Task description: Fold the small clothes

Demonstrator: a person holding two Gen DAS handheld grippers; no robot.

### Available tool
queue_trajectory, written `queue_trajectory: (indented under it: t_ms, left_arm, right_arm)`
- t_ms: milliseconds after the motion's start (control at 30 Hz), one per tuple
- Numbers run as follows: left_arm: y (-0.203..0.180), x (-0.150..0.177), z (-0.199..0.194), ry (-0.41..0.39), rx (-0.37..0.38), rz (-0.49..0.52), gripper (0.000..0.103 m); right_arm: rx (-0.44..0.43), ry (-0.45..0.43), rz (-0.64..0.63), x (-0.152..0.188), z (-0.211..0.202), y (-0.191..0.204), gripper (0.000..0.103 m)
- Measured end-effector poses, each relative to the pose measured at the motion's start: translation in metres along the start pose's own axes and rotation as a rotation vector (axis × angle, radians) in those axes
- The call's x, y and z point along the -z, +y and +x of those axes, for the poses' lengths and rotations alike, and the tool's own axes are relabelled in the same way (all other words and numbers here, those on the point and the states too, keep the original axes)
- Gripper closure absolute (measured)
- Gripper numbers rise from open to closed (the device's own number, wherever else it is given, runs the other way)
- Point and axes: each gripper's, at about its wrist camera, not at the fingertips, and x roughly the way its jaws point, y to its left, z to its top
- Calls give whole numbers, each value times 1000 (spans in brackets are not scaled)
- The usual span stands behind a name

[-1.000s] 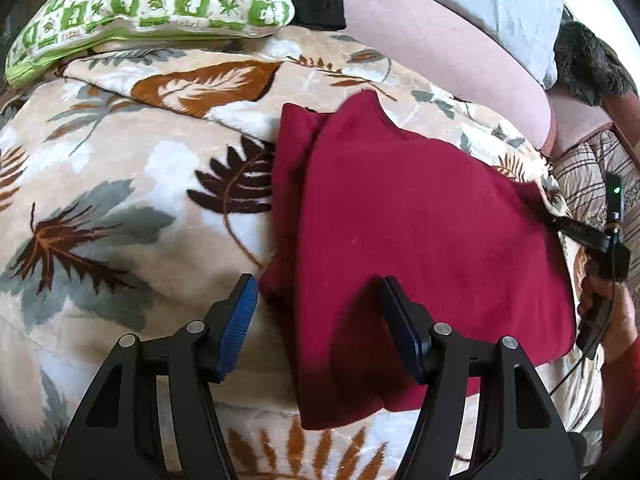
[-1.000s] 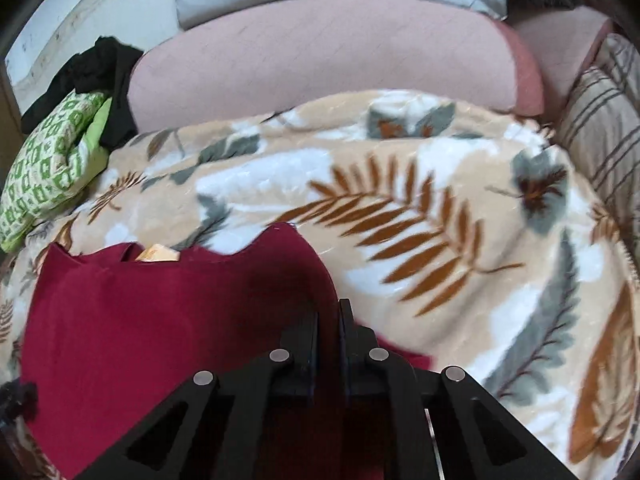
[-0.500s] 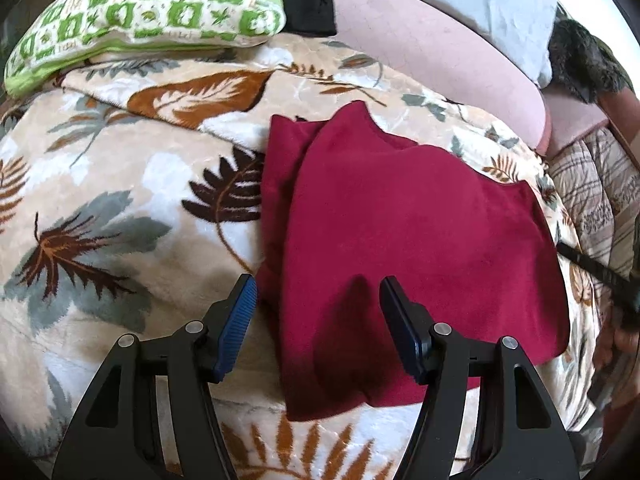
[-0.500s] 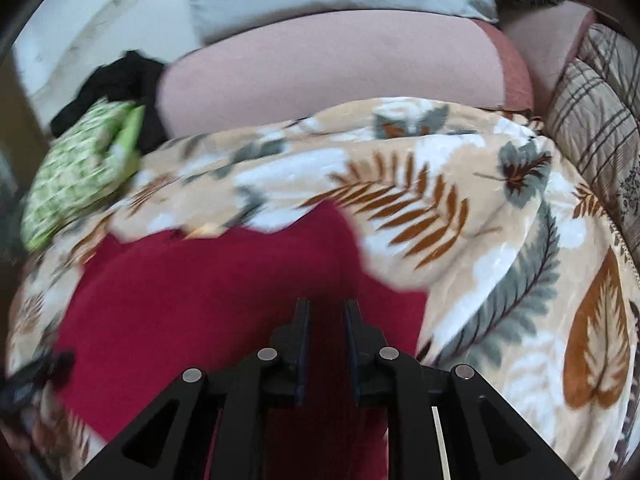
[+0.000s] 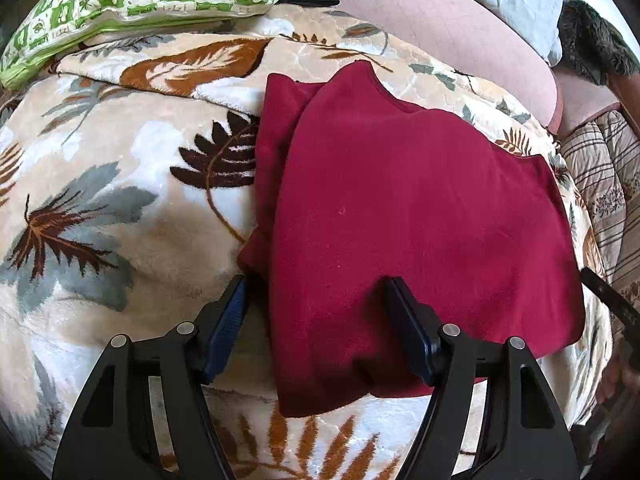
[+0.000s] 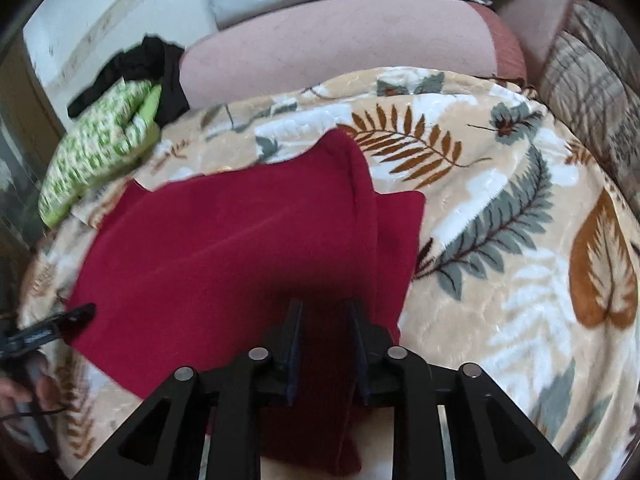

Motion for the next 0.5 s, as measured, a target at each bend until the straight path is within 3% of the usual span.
queue_trajectory:
  t_ms: [67, 300, 367, 500]
  left_arm:
    - [0, 1, -2, -1, 4, -7, 32]
    - [15, 1, -6, 9, 52, -101, 32]
    - [21, -1, -7, 6, 76, -138, 32]
    - [22, -3, -5, 19, 83, -150, 32]
  right_arm:
    - [11, -14, 38, 7, -9, -5, 60]
    - [-5, 43, 112, 18, 3, -18, 54]
    - [-25, 60, 123, 18, 11, -19, 41]
    - [-55, 86, 154, 18, 27, -19, 34]
